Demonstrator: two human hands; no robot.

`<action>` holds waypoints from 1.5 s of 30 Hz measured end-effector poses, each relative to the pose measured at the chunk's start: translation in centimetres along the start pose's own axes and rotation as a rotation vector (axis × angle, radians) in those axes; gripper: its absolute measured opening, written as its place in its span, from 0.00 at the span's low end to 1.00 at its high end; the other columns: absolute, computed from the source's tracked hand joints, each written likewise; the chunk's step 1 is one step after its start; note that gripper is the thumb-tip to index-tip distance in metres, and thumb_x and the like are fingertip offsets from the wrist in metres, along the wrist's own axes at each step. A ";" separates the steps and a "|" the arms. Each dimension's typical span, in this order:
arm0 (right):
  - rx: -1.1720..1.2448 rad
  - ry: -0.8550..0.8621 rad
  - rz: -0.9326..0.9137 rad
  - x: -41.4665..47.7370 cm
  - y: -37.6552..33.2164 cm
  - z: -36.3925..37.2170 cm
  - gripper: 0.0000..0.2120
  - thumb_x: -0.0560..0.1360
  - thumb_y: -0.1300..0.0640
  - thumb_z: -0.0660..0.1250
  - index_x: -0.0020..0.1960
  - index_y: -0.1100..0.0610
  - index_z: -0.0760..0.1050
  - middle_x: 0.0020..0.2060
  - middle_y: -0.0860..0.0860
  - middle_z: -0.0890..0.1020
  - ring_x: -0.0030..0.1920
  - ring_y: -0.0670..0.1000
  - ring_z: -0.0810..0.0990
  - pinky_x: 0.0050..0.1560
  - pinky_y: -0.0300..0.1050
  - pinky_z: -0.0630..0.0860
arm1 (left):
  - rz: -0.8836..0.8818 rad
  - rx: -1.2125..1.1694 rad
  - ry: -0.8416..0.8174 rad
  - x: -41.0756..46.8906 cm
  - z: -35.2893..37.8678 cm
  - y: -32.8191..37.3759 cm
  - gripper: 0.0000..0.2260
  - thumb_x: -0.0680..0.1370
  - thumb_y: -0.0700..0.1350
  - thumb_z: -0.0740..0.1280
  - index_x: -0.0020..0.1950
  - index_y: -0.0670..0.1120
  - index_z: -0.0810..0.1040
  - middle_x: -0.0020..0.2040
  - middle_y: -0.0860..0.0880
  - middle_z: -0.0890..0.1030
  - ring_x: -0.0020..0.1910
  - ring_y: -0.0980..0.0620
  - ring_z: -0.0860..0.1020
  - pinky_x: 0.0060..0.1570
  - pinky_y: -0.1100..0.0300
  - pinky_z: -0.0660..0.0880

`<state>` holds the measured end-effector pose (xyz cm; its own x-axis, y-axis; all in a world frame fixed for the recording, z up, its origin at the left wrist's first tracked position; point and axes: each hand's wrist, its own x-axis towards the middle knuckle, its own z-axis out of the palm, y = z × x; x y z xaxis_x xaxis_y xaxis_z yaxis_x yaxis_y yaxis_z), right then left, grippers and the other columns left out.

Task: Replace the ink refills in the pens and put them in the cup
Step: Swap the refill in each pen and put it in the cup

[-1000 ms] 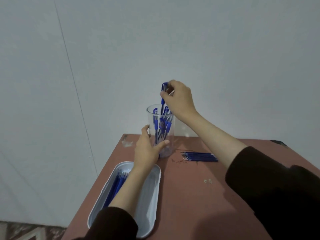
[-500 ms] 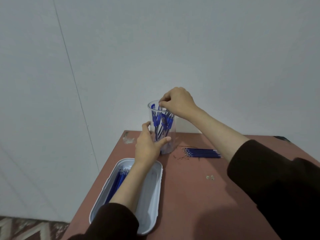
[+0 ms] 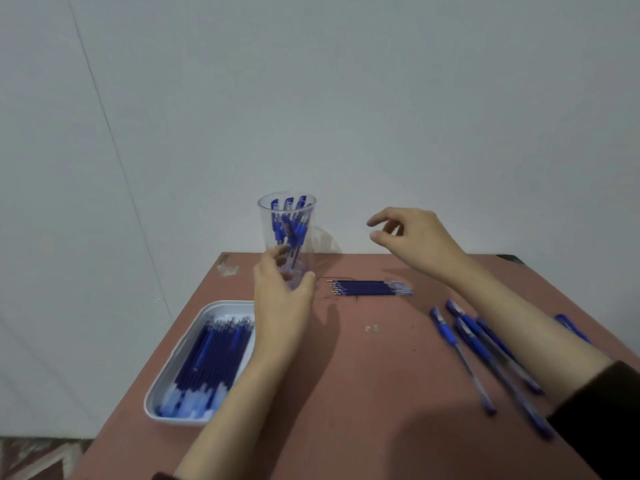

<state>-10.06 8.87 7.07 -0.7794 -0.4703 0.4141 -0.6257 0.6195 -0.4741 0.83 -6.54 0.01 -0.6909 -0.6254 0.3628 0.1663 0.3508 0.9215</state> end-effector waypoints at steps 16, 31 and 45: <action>-0.649 -0.309 0.273 -8.4 3.9 -1.2 0.16 0.75 0.49 0.65 0.37 0.57 0.64 0.40 0.52 0.72 0.47 0.57 0.77 0.42 0.45 0.66 | 0.023 0.030 -0.239 -7.0 5.0 0.4 0.12 0.75 0.35 0.66 0.49 0.52 0.79 0.50 0.54 0.76 0.38 0.64 0.80 0.36 0.69 0.72; -0.281 -0.158 0.022 -7.9 1.6 0.7 0.06 0.76 0.55 0.60 0.51 0.55 0.71 0.40 0.52 0.76 0.41 0.57 0.73 0.39 0.47 0.65 | 0.052 -0.033 -0.161 -5.1 3.0 -0.2 0.12 0.76 0.35 0.65 0.50 0.53 0.79 0.47 0.44 0.81 0.31 0.59 0.76 0.30 0.71 0.69; -0.159 0.020 -0.186 -8.6 1.7 4.0 0.14 0.78 0.39 0.56 0.55 0.42 0.78 0.39 0.44 0.83 0.42 0.48 0.78 0.40 0.45 0.71 | 0.102 0.034 -0.281 -4.0 2.1 -1.0 0.10 0.77 0.40 0.67 0.56 0.49 0.81 0.50 0.56 0.83 0.46 0.63 0.80 0.45 0.71 0.73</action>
<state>-4.60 11.46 -0.40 -0.6494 -0.5737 0.4992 -0.7440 0.6151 -0.2610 1.90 -2.94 -2.67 -0.8402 -0.3703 0.3962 0.2240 0.4284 0.8754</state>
